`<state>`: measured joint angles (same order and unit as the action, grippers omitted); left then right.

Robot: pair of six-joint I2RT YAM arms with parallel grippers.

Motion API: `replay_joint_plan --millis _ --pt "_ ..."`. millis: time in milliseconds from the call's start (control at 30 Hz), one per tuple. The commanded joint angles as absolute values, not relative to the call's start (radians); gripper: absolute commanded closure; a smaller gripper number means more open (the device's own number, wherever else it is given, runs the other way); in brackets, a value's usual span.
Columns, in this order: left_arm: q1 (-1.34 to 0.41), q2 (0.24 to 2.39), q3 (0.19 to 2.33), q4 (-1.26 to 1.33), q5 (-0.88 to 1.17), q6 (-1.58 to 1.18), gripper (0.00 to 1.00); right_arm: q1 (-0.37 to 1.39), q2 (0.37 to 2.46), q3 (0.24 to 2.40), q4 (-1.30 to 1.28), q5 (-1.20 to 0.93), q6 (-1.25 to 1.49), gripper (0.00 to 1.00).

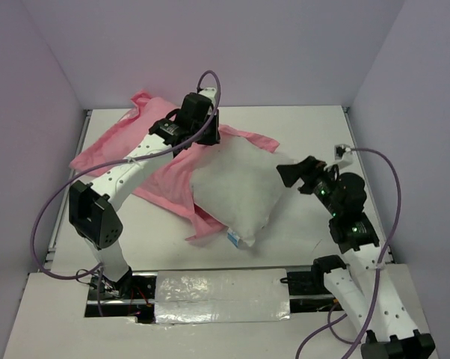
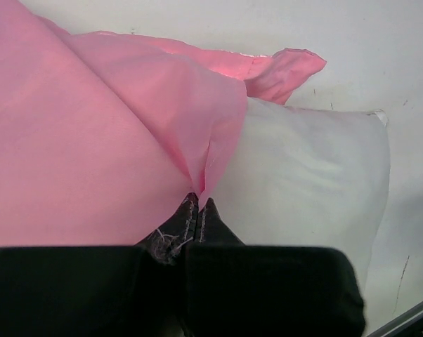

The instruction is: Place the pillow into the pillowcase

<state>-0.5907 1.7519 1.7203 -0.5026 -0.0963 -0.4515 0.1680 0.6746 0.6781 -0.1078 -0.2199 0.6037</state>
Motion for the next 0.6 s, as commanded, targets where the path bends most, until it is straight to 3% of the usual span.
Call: replay_joint_plan --millis 0,167,333,367,400,467,500,567 --pt "-0.592 1.72 1.743 -0.483 -0.075 -0.451 1.0 0.163 0.628 0.541 -0.365 -0.293 0.61 0.0" --pt "-0.595 1.703 1.743 -0.494 -0.035 -0.449 1.0 0.172 0.661 0.373 -0.244 -0.477 0.649 0.0" --pt "-0.626 1.697 1.753 -0.512 -0.011 -0.457 1.0 0.306 0.848 0.344 0.157 -0.476 0.707 0.01" --pt "-0.636 1.695 1.755 -0.515 -0.017 -0.456 1.0 0.355 0.944 0.347 0.257 -0.477 0.718 0.21" --pt "-0.647 1.692 1.758 -0.518 -0.012 -0.457 1.0 0.382 0.992 0.339 0.531 -0.476 0.738 0.46" --pt "-0.682 1.681 1.772 -0.525 -0.008 -0.471 1.0 0.42 1.093 0.325 0.847 -0.495 0.807 0.97" --pt "-0.695 1.678 1.779 -0.528 0.011 -0.475 1.0 0.437 1.18 0.327 1.126 -0.503 0.848 1.0" --pt "-0.739 1.667 1.818 -0.554 0.009 -0.482 1.0 0.44 1.235 0.339 1.423 -0.48 0.839 1.0"
